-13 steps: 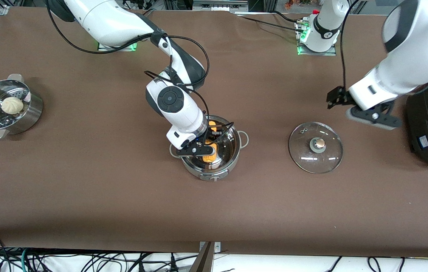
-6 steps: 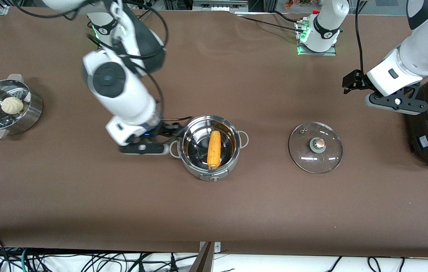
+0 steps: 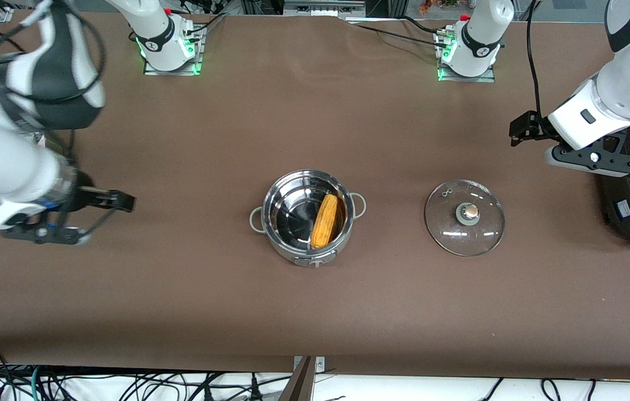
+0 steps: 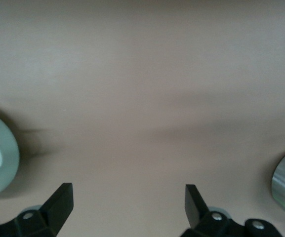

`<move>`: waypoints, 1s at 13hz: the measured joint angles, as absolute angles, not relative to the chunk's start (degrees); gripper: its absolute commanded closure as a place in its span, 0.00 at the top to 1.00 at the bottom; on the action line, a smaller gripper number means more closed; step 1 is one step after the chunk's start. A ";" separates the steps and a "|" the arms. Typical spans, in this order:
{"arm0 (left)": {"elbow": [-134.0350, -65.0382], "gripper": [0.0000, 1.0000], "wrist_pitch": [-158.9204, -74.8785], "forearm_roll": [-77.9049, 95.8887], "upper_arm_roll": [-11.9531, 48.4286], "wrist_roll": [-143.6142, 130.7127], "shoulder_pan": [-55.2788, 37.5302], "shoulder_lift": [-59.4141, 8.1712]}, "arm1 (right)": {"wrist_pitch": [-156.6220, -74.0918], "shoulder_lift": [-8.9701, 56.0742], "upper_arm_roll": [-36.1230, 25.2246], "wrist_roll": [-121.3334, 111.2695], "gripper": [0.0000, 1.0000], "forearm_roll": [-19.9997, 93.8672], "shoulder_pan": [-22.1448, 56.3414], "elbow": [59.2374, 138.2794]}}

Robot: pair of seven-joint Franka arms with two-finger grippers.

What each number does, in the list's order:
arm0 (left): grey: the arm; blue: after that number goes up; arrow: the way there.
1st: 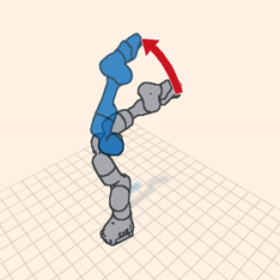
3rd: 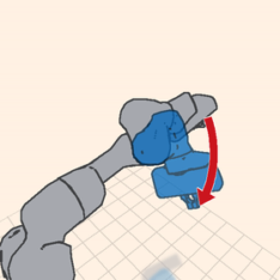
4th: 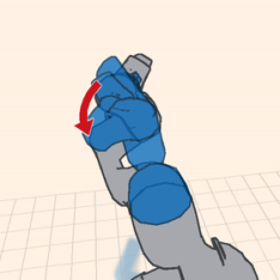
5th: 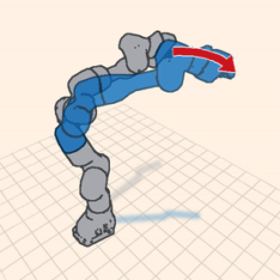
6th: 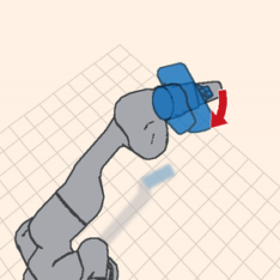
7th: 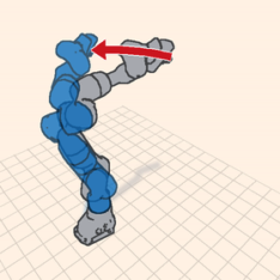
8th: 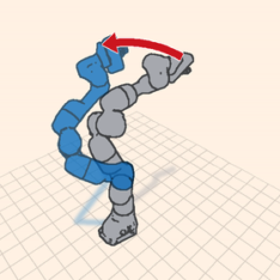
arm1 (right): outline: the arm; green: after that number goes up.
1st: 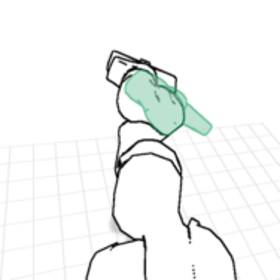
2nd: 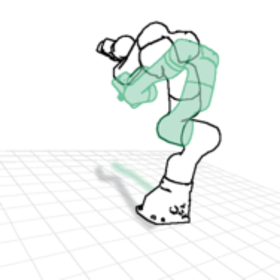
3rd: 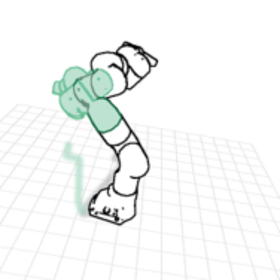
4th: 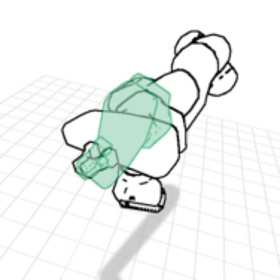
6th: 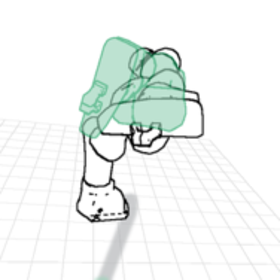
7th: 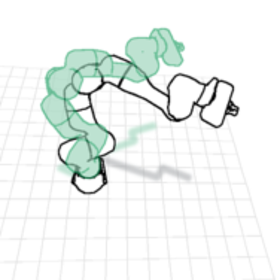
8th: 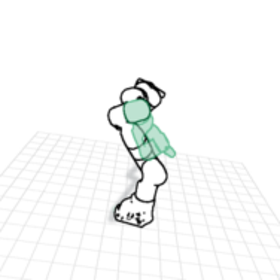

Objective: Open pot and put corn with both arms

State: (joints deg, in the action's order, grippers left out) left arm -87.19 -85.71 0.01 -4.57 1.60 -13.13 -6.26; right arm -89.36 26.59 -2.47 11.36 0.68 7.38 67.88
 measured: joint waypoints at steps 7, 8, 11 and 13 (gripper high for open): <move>-86.88 1.00 -85.78 0.11 -4.57 1.59 -13.06 -6.40 | -98.70 11.80 -4.96 5.93 1.00 3.33 1.04 89.33; -86.86 1.00 -85.78 0.11 -4.57 1.58 -13.03 -6.40 | -99.03 8.95 -2.82 5.97 1.00 2.99 -0.15 92.35; -86.82 1.00 -85.78 0.14 -4.56 1.58 -13.02 -6.40 | -101.18 5.27 1.89 6.02 1.00 0.93 -3.44 97.99; -86.78 1.00 -85.78 0.15 -4.56 1.58 -13.02 -6.41 | -101.70 6.41 2.43 6.02 1.00 -0.86 -3.55 97.91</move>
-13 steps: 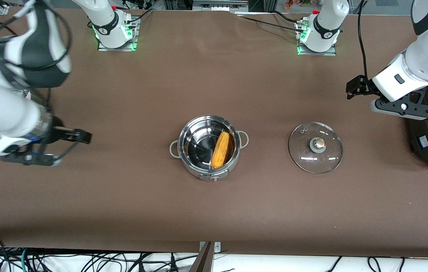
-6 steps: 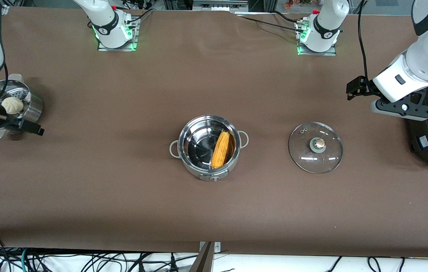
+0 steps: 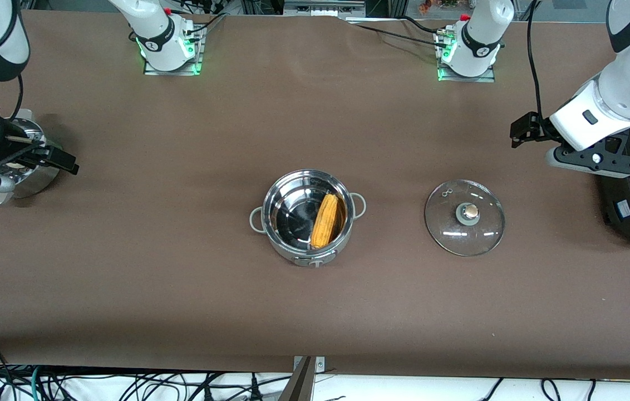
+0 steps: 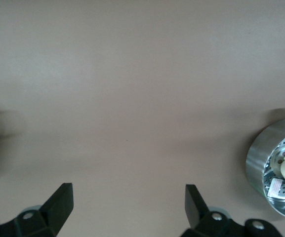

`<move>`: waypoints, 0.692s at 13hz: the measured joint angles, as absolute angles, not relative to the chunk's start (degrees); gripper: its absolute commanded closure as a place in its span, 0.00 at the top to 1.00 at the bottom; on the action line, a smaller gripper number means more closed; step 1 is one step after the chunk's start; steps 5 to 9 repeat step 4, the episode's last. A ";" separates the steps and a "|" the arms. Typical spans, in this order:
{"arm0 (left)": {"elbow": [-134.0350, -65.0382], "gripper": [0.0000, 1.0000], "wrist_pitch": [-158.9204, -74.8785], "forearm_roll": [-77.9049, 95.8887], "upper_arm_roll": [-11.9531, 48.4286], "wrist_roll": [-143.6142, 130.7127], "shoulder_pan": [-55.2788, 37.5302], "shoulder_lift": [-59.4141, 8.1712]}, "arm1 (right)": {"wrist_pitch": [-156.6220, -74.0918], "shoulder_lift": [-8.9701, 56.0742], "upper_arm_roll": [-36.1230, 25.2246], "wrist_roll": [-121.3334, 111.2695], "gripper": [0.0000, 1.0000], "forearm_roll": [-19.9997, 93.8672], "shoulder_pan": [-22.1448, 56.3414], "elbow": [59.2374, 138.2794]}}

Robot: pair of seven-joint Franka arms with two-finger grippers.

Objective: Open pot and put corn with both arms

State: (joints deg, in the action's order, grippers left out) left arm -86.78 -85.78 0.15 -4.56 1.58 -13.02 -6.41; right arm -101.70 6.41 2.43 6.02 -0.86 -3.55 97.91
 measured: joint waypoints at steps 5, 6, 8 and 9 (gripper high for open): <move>-86.76 1.00 -85.78 0.16 -4.56 1.58 -13.02 -6.43 | -101.70 8.80 3.22 6.02 1.00 -1.96 -3.51 95.97; -86.76 1.00 -85.78 0.16 -4.56 1.58 -13.02 -6.43 | -101.70 8.80 3.22 6.02 1.00 -1.96 -3.51 95.97; -86.76 1.00 -85.78 0.16 -4.56 1.58 -13.02 -6.43 | -101.70 8.80 3.22 6.02 1.00 -1.96 -3.51 95.97; -86.76 1.00 -85.78 0.16 -4.56 1.58 -13.02 -6.43 | -101.70 8.80 3.22 6.02 1.00 -1.96 -3.51 95.97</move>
